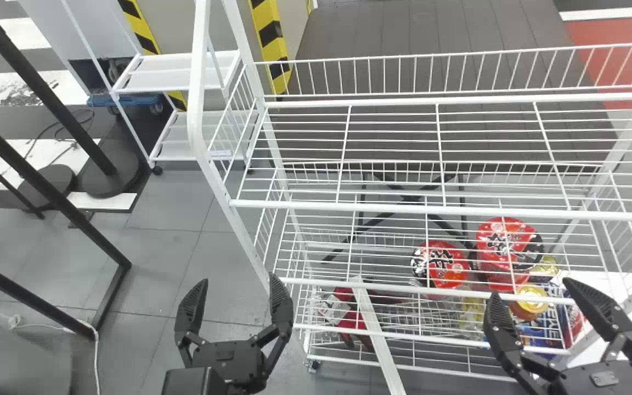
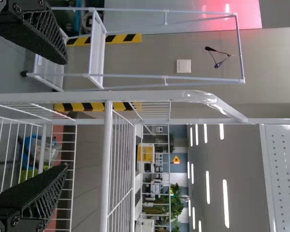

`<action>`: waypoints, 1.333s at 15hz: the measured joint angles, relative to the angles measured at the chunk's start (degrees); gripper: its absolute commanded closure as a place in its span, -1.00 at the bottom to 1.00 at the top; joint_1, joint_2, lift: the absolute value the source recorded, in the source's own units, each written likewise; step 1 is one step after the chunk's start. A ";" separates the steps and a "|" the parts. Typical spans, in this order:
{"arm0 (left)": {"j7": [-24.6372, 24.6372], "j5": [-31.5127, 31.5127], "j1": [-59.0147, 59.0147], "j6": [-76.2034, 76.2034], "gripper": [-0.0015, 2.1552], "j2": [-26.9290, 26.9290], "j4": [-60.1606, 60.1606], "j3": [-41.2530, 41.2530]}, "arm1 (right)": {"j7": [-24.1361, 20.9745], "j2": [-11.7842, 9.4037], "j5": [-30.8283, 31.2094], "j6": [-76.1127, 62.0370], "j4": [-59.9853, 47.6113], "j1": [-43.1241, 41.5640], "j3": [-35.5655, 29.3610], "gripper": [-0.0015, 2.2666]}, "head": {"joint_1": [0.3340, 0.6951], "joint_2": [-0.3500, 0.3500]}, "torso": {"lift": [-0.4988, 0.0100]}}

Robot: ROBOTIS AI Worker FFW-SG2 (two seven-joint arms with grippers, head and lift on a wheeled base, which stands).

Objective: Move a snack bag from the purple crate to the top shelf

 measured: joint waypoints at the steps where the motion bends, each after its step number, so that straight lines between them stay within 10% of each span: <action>1: -0.44 0.04 0.00 0.00 -0.97 0.03 -0.01 0.01 | 0.00 0.03 0.00 -0.10 0.00 0.04 0.00 -0.87 | 1.00 0.51 | 0.57; 20: -4.35 1.86 0.44 -0.80 -0.98 0.06 -0.46 1.32 | 0.09 0.08 0.10 -0.46 -0.99 0.77 0.00 -0.87 | 1.00 0.52 | 0.28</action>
